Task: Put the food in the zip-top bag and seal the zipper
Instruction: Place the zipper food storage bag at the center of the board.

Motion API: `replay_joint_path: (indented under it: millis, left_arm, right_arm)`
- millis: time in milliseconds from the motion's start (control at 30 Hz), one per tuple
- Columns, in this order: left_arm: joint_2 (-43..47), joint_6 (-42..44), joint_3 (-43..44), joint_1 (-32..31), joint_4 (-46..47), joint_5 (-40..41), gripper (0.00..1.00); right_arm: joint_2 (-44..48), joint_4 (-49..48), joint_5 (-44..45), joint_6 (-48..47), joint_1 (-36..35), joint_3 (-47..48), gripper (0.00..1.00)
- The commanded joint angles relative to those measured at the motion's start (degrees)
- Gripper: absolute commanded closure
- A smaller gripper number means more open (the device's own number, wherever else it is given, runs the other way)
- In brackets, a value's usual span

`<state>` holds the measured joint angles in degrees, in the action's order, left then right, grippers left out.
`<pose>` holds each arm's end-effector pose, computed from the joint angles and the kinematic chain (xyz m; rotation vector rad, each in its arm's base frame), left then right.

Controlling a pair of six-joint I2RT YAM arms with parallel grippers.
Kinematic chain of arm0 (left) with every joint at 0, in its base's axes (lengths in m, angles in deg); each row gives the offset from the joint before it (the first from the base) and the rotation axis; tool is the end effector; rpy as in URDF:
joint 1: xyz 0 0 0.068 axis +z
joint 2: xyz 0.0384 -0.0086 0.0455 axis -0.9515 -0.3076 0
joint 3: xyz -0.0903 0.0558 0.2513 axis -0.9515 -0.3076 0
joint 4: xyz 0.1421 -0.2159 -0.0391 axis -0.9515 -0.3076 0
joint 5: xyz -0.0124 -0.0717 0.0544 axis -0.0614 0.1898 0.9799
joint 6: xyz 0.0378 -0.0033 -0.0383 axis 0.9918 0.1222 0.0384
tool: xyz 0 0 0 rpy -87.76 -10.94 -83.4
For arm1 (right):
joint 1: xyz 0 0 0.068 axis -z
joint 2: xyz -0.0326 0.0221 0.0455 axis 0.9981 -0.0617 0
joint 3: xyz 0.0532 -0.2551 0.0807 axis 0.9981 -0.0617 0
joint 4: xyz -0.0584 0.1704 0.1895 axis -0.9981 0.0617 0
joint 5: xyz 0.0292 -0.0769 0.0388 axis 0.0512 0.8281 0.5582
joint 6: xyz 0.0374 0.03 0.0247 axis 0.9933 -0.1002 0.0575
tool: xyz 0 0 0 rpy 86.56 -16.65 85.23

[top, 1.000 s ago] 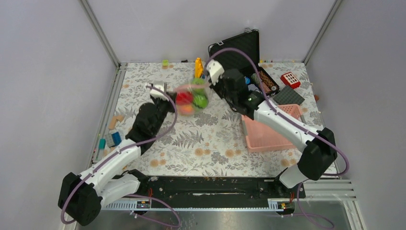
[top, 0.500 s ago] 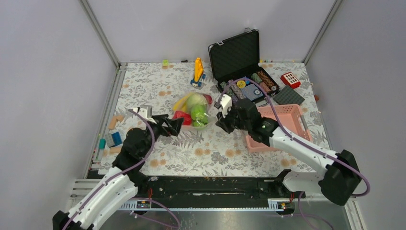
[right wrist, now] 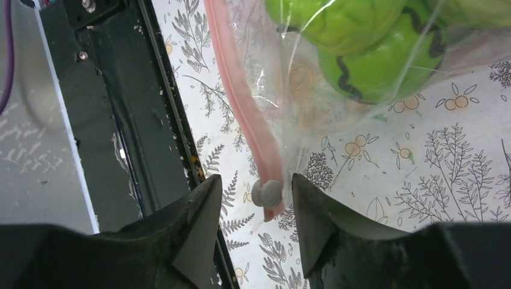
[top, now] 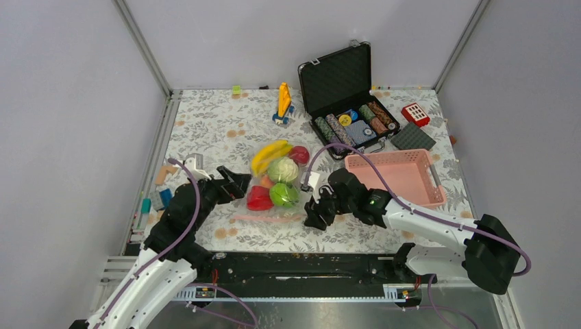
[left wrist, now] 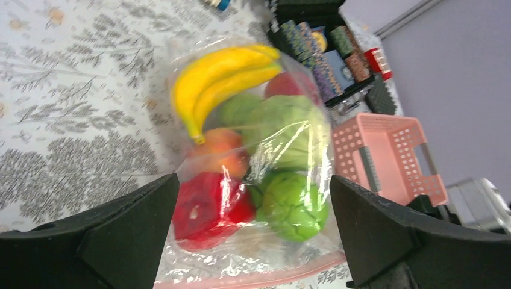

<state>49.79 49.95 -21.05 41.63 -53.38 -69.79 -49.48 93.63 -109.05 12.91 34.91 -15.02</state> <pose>0.1058 -0.0556 0.2747 -0.2662 1.8385 -0.7247 0.1440 0.2037 0.2283 -1.2662 1.8677 0.8938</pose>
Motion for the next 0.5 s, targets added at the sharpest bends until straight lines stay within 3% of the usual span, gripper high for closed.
replay_joint_path:
  millis: [0,167,333,467]
  left_arm:
    - [-2.8,-1.3,3.0,0.1,-2.9,3.7,0.01]
    - [-2.9,-1.0,3.3,0.1,-2.8,8.9,0.01]
    - [-0.8,-2.4,3.2,0.1,-4.0,15.3,0.01]
    - [0.6,-2.9,2.9,0.1,-4.3,18.0,0.01]
  right_arm:
    - [1.9,0.7,2.5,0.1,-1.5,-1.1,0.42]
    - [10.0,4.8,5.2,0.2,-1.6,-2.4,0.02]
    - [22.0,8.3,14.2,1.7,-1.5,-4.4,0.0]
    - [28.3,12.7,34.8,8.9,-1.5,-4.7,0.0]
